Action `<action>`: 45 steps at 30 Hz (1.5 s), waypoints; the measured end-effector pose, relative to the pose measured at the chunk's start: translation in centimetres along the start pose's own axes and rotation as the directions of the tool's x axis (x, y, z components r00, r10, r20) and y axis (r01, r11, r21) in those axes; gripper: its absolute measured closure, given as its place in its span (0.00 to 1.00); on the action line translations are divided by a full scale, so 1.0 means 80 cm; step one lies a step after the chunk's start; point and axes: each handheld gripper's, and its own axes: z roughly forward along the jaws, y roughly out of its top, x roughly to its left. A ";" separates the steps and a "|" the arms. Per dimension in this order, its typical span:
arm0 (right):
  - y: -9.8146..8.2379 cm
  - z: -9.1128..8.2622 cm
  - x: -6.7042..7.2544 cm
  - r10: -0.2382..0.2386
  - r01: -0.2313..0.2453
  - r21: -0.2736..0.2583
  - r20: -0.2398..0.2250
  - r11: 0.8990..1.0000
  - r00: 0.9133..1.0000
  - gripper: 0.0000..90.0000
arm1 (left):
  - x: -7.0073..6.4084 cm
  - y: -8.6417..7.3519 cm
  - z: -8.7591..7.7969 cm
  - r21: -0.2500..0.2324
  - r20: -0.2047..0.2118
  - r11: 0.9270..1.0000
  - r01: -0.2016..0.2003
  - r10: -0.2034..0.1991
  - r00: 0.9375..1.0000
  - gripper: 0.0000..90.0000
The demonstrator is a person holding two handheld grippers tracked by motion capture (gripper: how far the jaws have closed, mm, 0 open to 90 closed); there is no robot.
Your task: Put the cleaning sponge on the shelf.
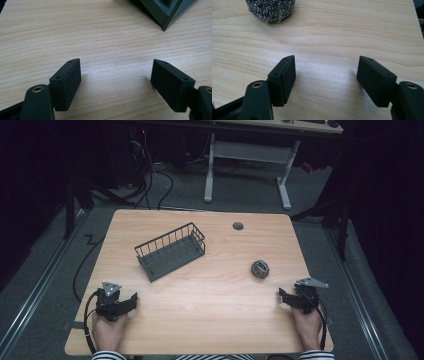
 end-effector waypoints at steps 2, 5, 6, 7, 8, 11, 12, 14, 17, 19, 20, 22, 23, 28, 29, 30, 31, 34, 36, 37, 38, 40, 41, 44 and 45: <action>0.000 0.000 0.000 0.002 -0.002 0.002 0.001 1.000 1.000 0.35 | 0.000 0.000 0.000 0.000 0.003 1.000 0.000 0.000 1.000 0.27; 0.000 0.000 0.001 -0.001 0.001 0.003 0.000 1.000 1.000 0.35 | -0.001 0.000 0.001 0.004 0.013 1.000 -0.009 0.009 1.000 0.24; 0.000 0.000 0.001 -0.001 0.001 0.003 0.000 1.000 1.000 0.35 | -0.001 0.001 0.001 0.006 0.013 1.000 -0.010 0.010 1.000 0.23; 0.000 0.000 0.001 -0.001 0.001 0.003 0.000 1.000 1.000 0.35 | -0.001 0.001 0.001 0.006 0.013 1.000 -0.010 0.010 1.000 0.22; 0.000 0.000 0.001 -0.002 0.002 0.003 0.000 1.000 1.000 0.35 | -0.001 0.001 0.001 0.007 0.014 1.000 -0.012 0.012 1.000 0.22; 0.000 0.000 0.002 0.002 -0.002 0.003 -0.002 1.000 1.000 0.35 | 0.000 0.001 0.002 0.007 0.016 1.000 -0.013 0.013 1.000 0.22; 0.000 0.000 0.002 -0.001 0.001 0.004 -0.002 1.000 1.000 0.35 | 0.000 0.001 0.002 0.007 0.016 1.000 -0.013 0.012 1.000 0.22; 0.000 -0.001 0.002 -0.001 0.001 0.004 -0.002 1.000 1.000 0.35 | -0.001 0.001 0.001 0.005 0.011 1.000 -0.010 0.010 1.000 0.23; 0.000 0.000 0.002 -0.005 0.005 0.001 -0.003 1.000 1.000 0.35 | -0.002 0.001 0.002 0.006 0.001 1.000 -0.003 0.003 1.000 0.23; 0.000 0.000 0.002 -0.005 0.005 0.000 -0.003 1.000 1.000 0.35 | -0.002 0.001 0.002 0.006 -0.001 1.000 0.001 -0.001 1.000 0.23; 0.000 0.000 0.002 -0.007 0.007 0.000 -0.003 1.000 1.000 0.35 | -0.002 0.002 0.002 0.006 -0.001 1.000 0.002 -0.002 1.000 0.23; 0.000 0.000 0.002 -0.006 0.006 0.000 -0.003 1.000 1.000 0.35 | -0.002 0.002 0.001 0.007 0.000 1.000 0.005 -0.005 1.000 0.24; 0.000 0.000 0.002 -0.006 0.006 0.000 -0.003 1.000 1.000 0.35 | -0.001 0.002 0.001 0.007 0.005 1.000 0.010 -0.010 1.000 0.24; 0.000 0.000 0.002 -0.005 0.005 0.000 -0.003 1.000 1.000 0.35 | 0.001 0.005 -0.002 0.001 0.011 1.000 0.029 -0.029 1.000 0.25; 0.000 0.000 0.002 -0.005 0.005 0.000 -0.003 1.000 1.000 0.35 | 0.001 0.005 -0.002 0.001 0.011 1.000 0.029 -0.029 1.000 0.25; 0.000 0.000 0.002 -0.005 0.005 0.000 -0.004 1.000 1.000 0.35 | 0.001 0.006 -0.004 -0.009 0.017 0.999 0.031 -0.031 0.999 0.25; 0.000 0.000 0.002 -0.004 0.004 0.000 -0.004 1.000 1.000 0.35 | 0.000 0.008 -0.005 -0.013 0.023 0.999 0.032 -0.031 0.999 0.25; 0.000 0.000 0.002 -0.004 0.004 0.000 -0.004 1.000 1.000 0.35 | -0.002 0.014 -0.010 -0.020 0.045 0.999 0.028 -0.027 0.999 0.25; 0.000 0.000 0.002 -0.004 0.004 0.000 -0.004 1.000 1.000 0.35 | -0.003 0.016 -0.011 -0.020 0.053 0.999 0.025 -0.024 0.998 0.25; 0.000 0.000 0.002 -0.005 0.005 0.000 -0.004 1.000 1.000 0.35 | -0.004 0.018 -0.012 -0.022 0.056 0.999 0.025 -0.024 0.998 0.25; 0.000 0.000 0.002 -0.004 0.004 0.000 -0.004 1.000 1.000 0.35 | -0.004 0.021 -0.014 -0.026 0.060 0.999 0.025 -0.024 0.998 0.25; 0.000 0.000 0.002 -0.006 0.006 0.000 -0.004 1.000 1.000 0.35 | -0.004 0.024 -0.017 -0.022 0.068 0.999 0.038 -0.037 0.997 0.25; 0.000 0.000 0.002 -0.005 0.005 0.000 -0.004 1.000 1.000 0.35 | -0.004 0.026 -0.018 -0.023 0.071 0.999 0.043 -0.041 0.997 0.25; 0.000 0.000 0.002 -0.005 0.005 0.000 -0.004 1.000 1.000 0.35 | -0.005 0.032 -0.023 -0.039 0.083 0.998 0.045 -0.042 0.996 0.24; 0.000 0.000 0.002 -0.006 0.006 0.000 -0.004 1.000 1.000 0.35 | -0.005 0.033 -0.024 -0.044 0.089 0.998 0.051 -0.046 0.995 0.24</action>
